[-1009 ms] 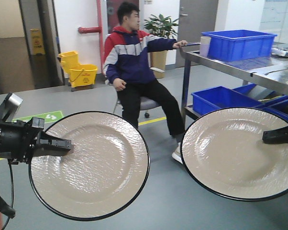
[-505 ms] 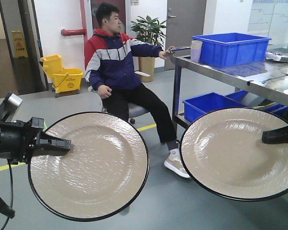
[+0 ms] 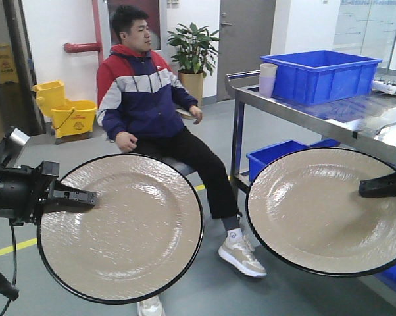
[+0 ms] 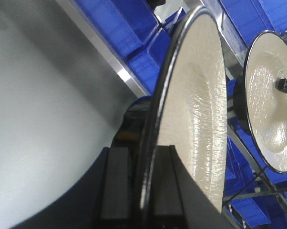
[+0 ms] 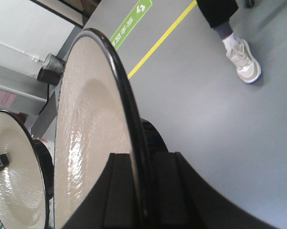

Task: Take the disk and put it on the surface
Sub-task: 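Hold both plates while the base drives to the steel table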

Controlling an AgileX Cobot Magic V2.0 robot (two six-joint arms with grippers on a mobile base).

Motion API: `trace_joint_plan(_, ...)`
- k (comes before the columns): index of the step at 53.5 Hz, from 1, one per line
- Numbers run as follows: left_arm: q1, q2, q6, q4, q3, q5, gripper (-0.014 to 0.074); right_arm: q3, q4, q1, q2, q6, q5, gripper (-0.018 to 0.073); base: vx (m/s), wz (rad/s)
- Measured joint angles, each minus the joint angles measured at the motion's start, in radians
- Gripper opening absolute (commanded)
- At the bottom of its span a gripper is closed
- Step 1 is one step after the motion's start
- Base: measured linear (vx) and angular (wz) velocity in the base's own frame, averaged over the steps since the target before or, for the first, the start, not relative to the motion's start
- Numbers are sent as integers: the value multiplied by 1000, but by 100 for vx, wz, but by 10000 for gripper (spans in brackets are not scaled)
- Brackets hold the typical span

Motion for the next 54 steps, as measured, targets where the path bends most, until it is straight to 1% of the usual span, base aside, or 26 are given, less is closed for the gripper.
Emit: trace_joint_plan(54, 2, 0, 0, 0, 0, -2, -8, 0, 0, 0, 0, 0, 0, -9, 51, -19)
